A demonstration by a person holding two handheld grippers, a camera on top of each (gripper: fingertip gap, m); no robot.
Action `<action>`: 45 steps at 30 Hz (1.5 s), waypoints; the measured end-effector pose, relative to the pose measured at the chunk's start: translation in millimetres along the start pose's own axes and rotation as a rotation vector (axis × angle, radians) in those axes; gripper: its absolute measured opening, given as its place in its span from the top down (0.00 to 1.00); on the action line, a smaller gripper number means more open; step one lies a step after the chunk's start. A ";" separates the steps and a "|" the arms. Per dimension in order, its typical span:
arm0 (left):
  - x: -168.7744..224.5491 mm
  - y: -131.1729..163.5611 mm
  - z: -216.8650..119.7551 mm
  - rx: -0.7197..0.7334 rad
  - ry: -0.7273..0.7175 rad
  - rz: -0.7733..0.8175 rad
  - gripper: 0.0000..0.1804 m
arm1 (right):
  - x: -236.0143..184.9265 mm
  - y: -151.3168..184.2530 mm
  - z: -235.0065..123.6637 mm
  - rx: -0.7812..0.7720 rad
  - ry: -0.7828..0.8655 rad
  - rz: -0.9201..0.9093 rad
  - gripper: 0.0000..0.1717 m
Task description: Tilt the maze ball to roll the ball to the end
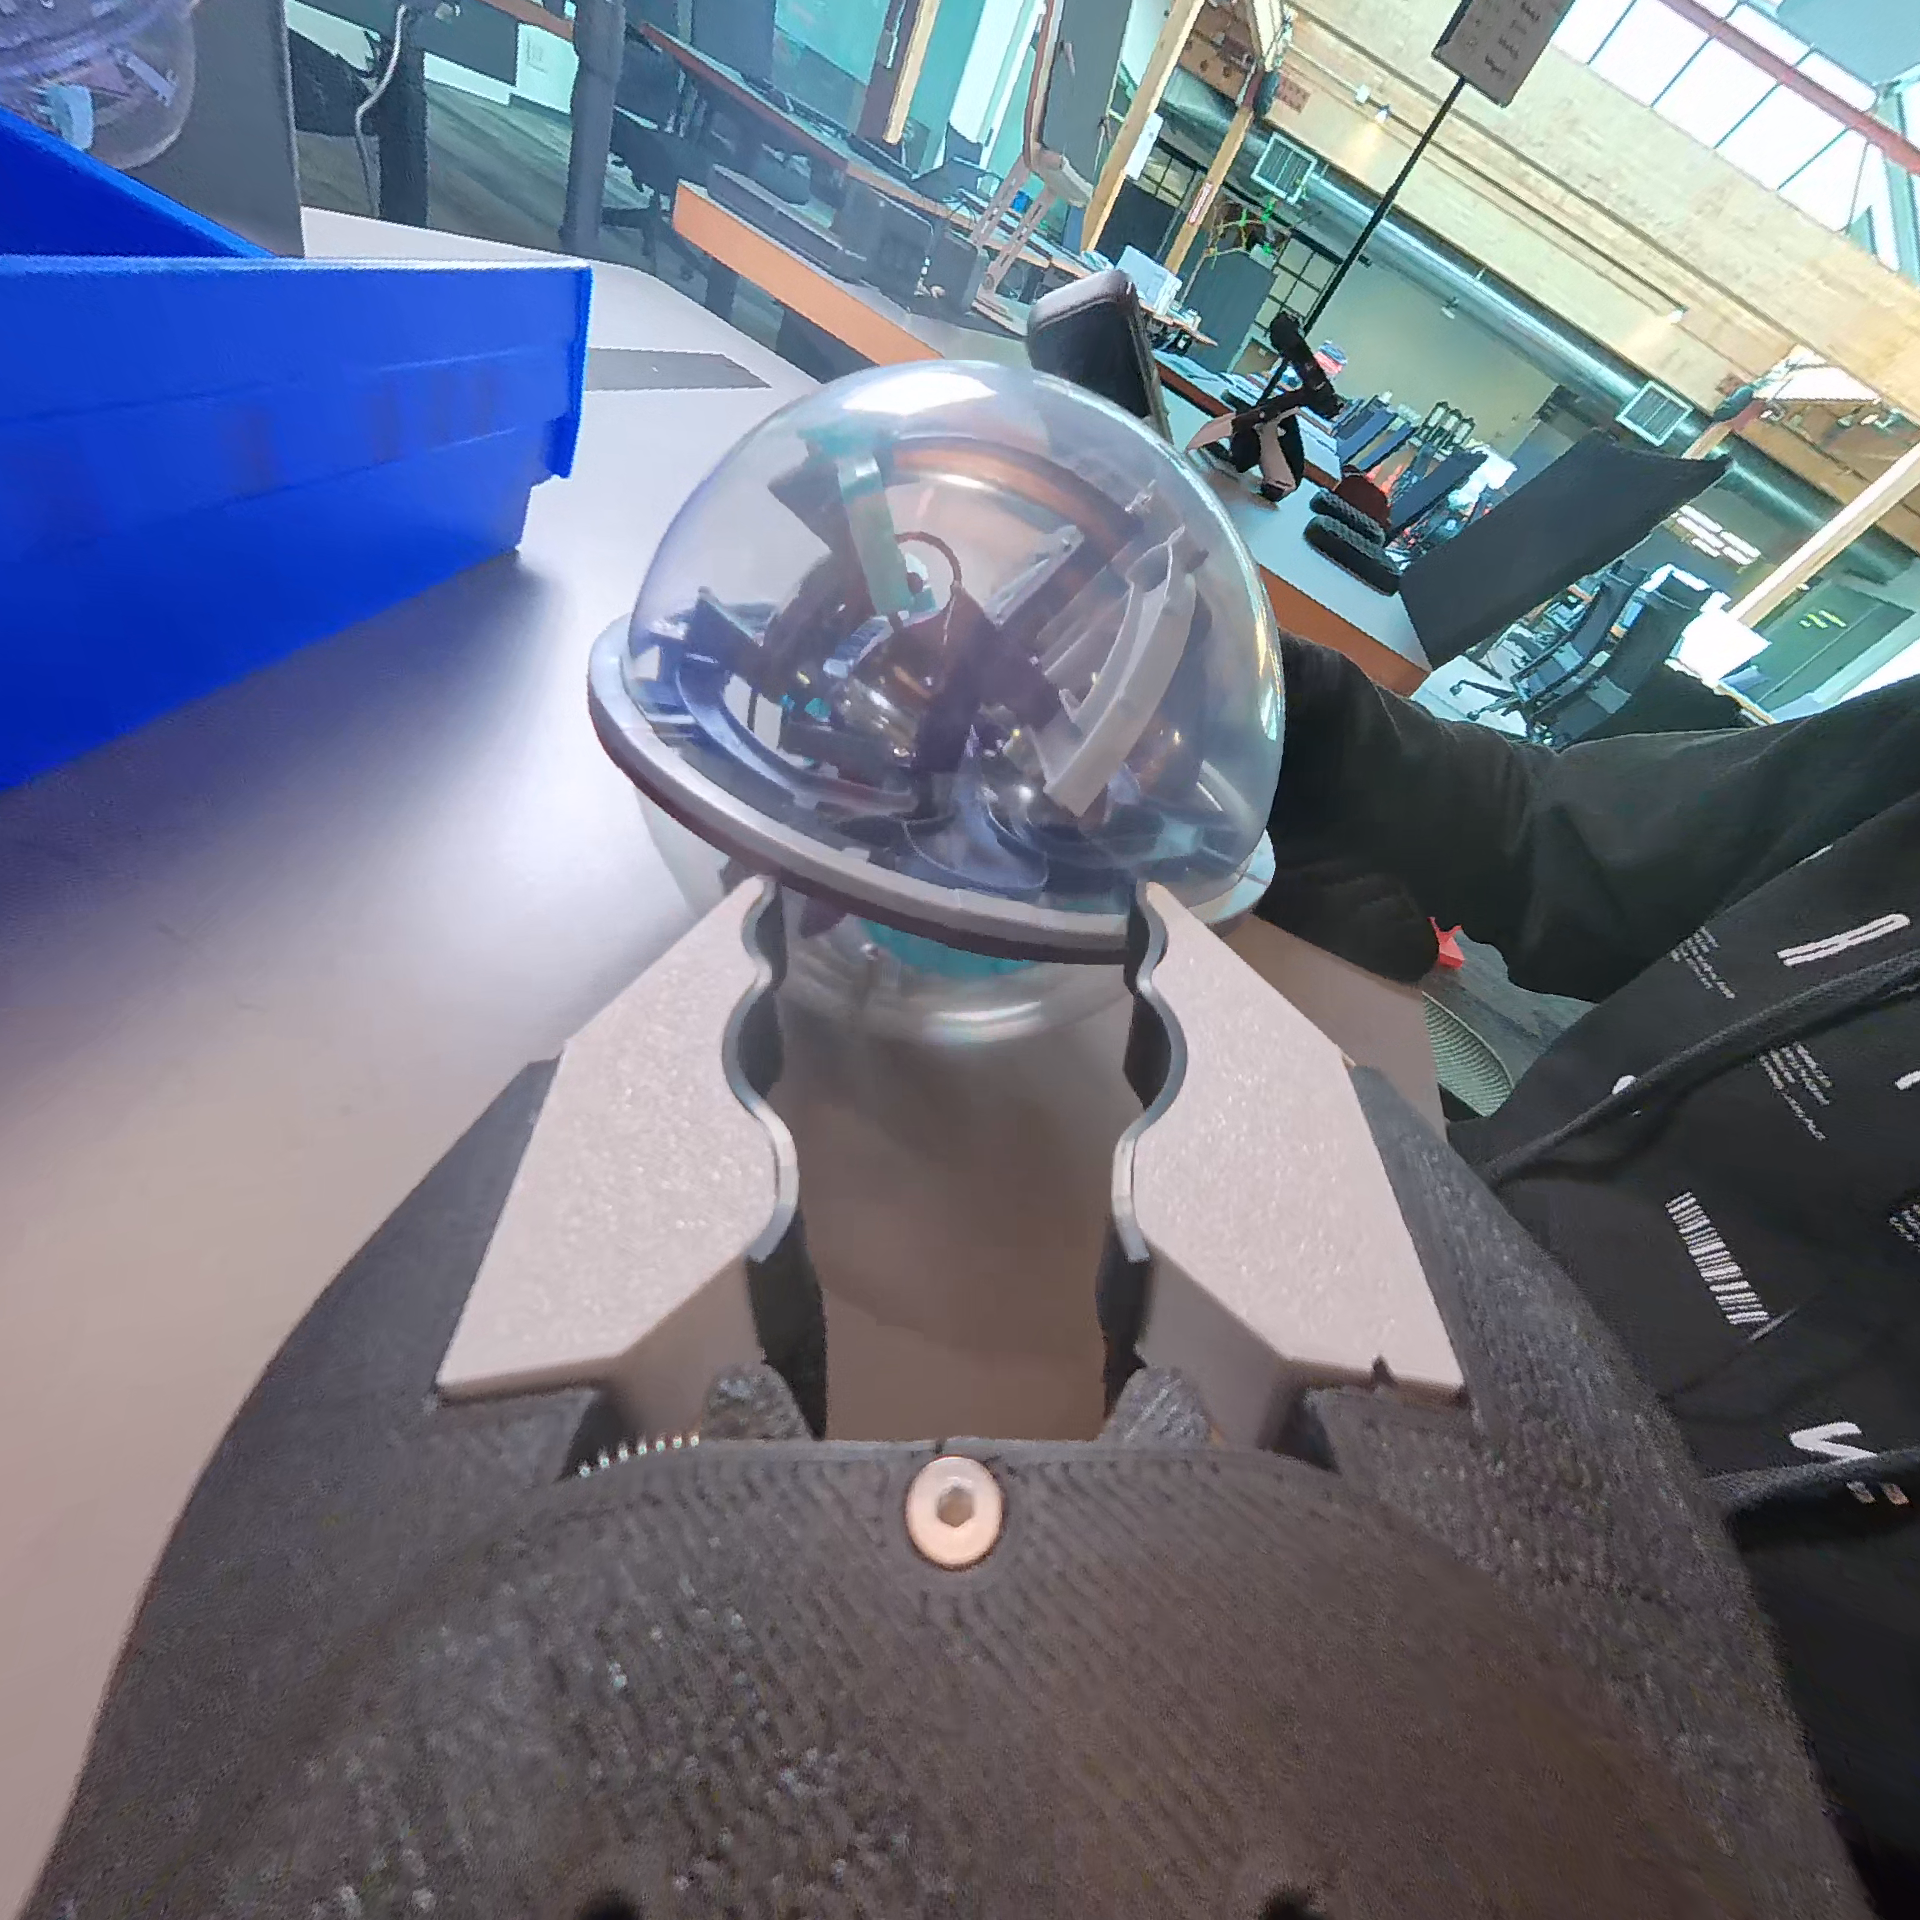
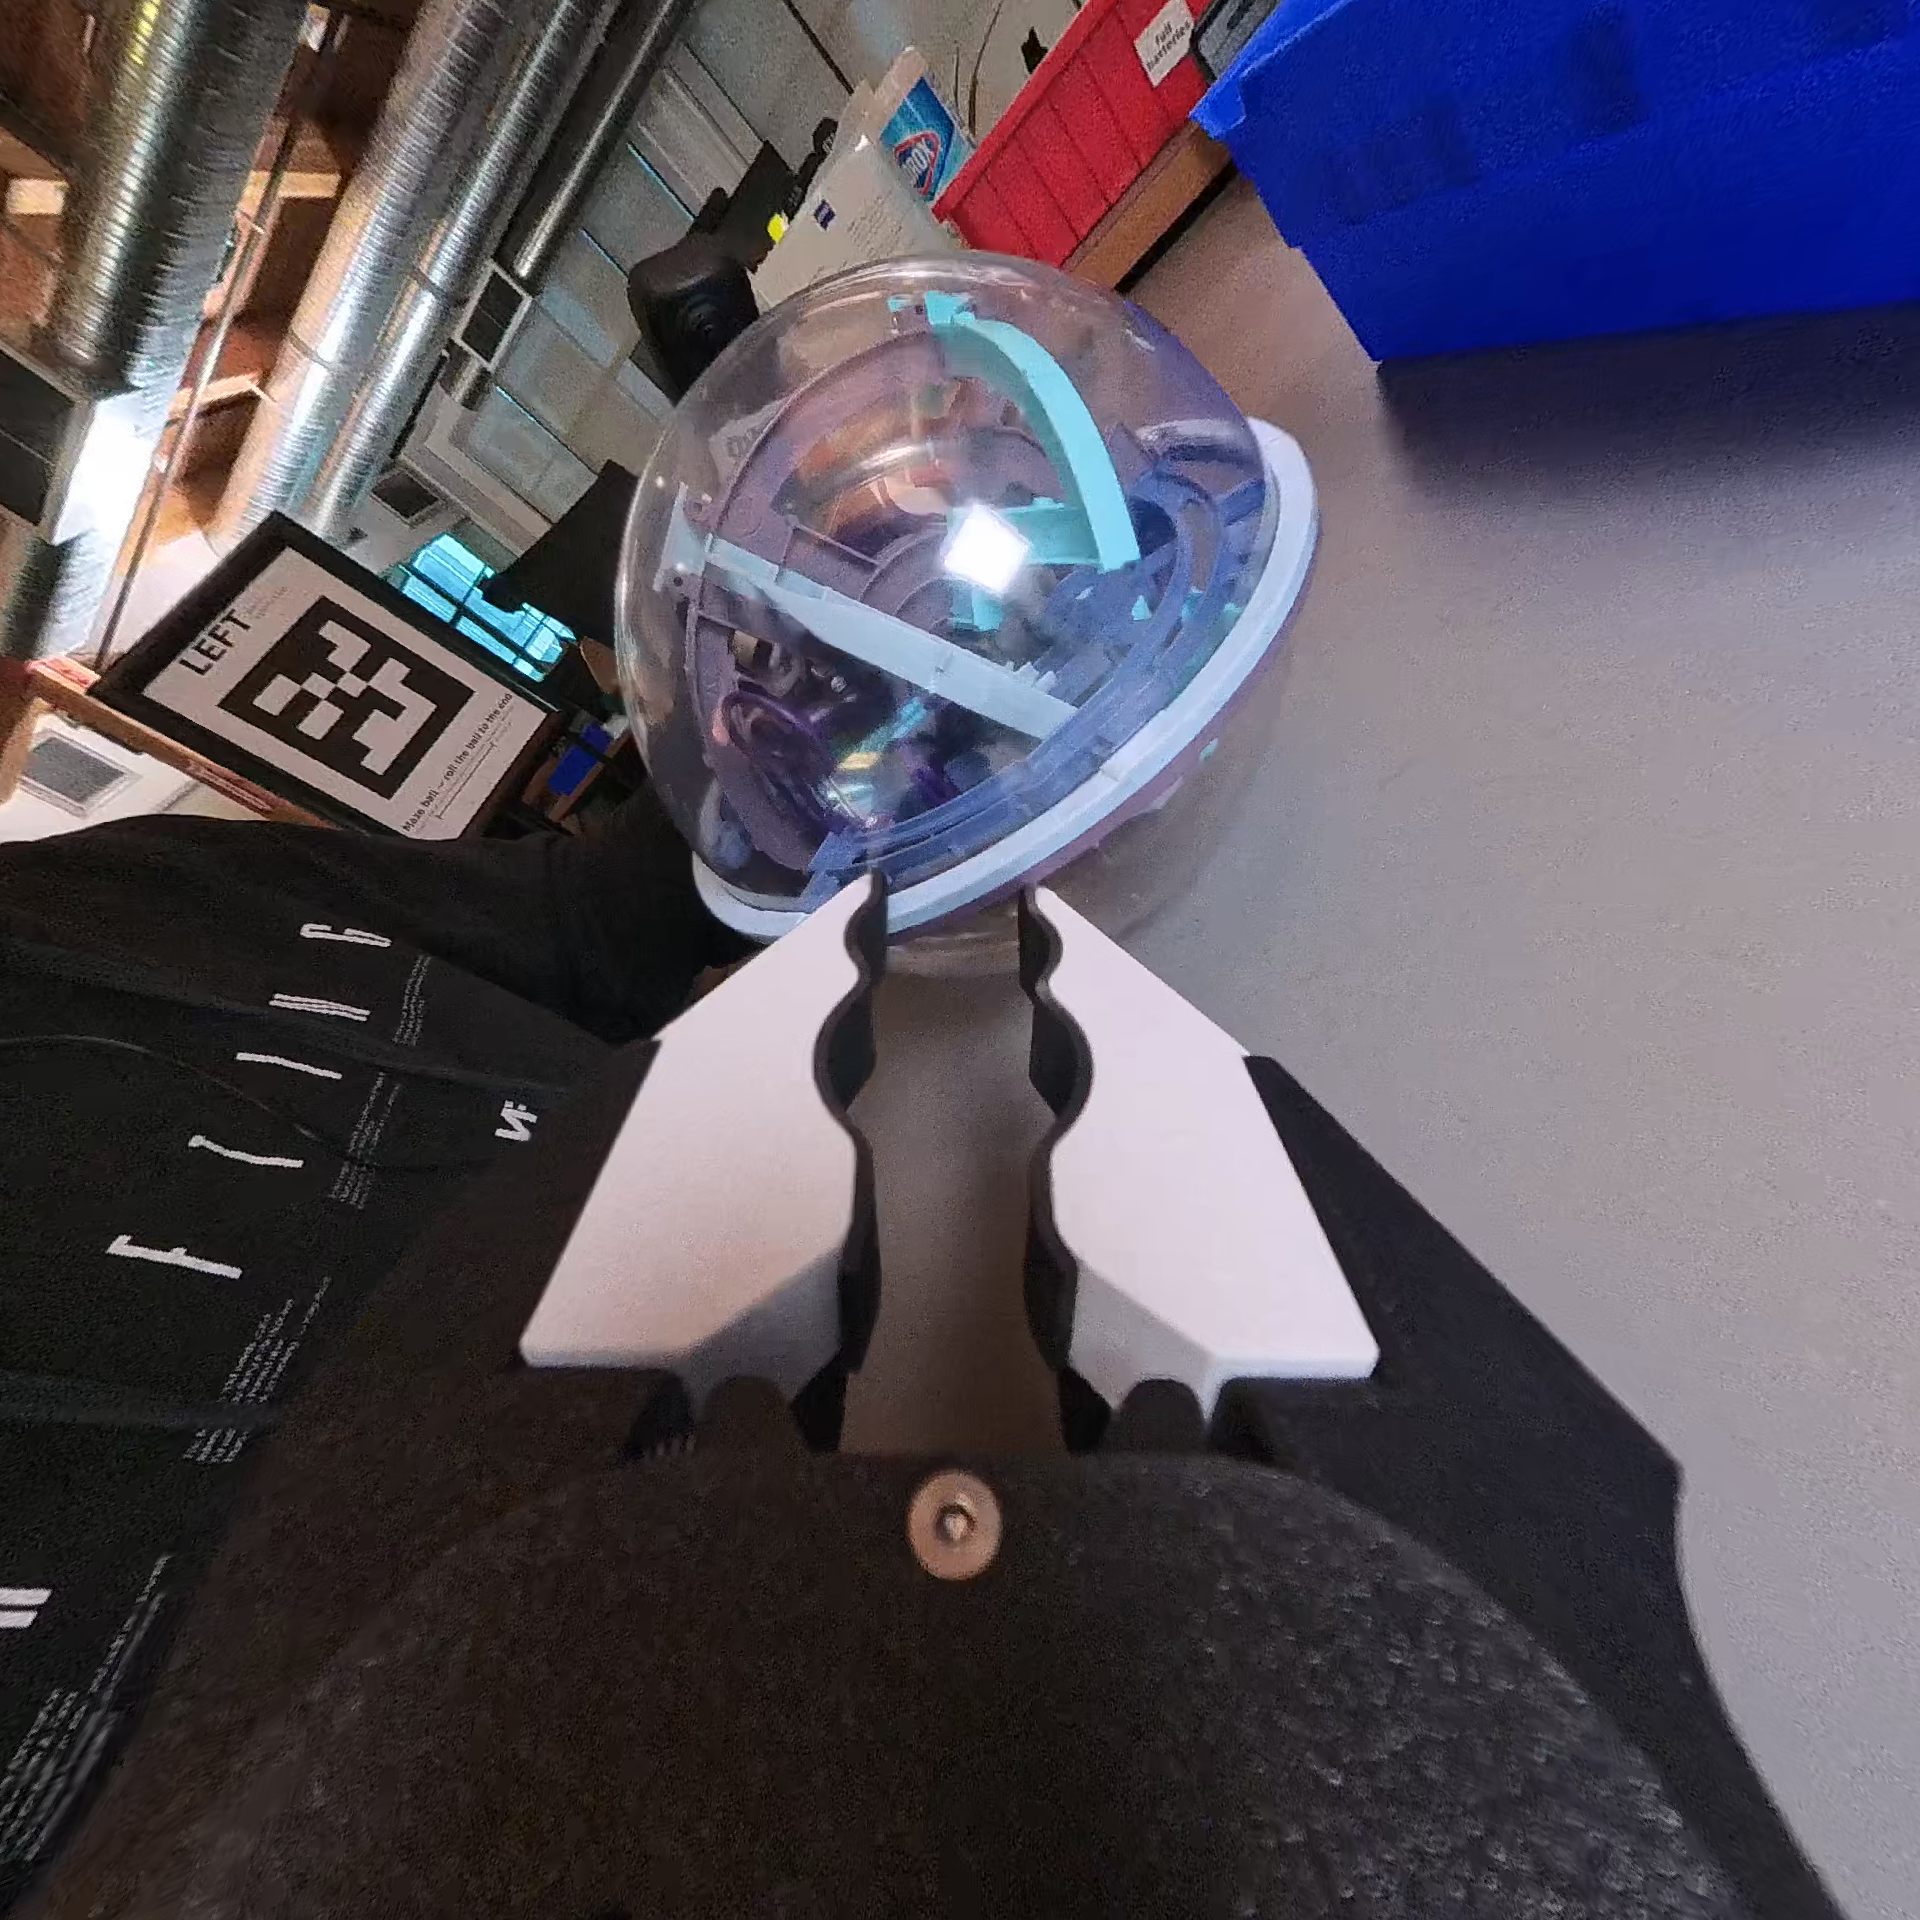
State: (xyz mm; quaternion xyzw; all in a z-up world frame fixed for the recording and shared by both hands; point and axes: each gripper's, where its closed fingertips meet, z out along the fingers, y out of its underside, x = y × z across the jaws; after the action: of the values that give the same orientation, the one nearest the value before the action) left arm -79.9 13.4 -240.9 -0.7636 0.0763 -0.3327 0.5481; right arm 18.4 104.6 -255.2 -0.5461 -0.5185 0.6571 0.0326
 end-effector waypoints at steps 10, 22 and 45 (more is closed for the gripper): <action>-17.2 -3.4 4.7 -0.016 -0.145 0.051 0.89 | 15.5 -13.8 -14.3 0.076 0.095 -0.009 0.97; -25.3 -8.3 4.3 0.001 -0.218 0.080 0.85 | 19.3 -19.5 -20.5 0.106 0.153 -0.033 0.97; 15.0 -332.3 68.8 -0.236 -0.365 0.606 0.85 | 20.0 -20.4 -18.6 0.112 0.142 -0.076 0.97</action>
State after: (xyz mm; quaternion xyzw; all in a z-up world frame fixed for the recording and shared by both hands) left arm -110.2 189.1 48.3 -0.8109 0.2380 -0.0027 0.5346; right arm 13.7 138.2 -251.7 -0.5685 -0.4977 0.6431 0.1248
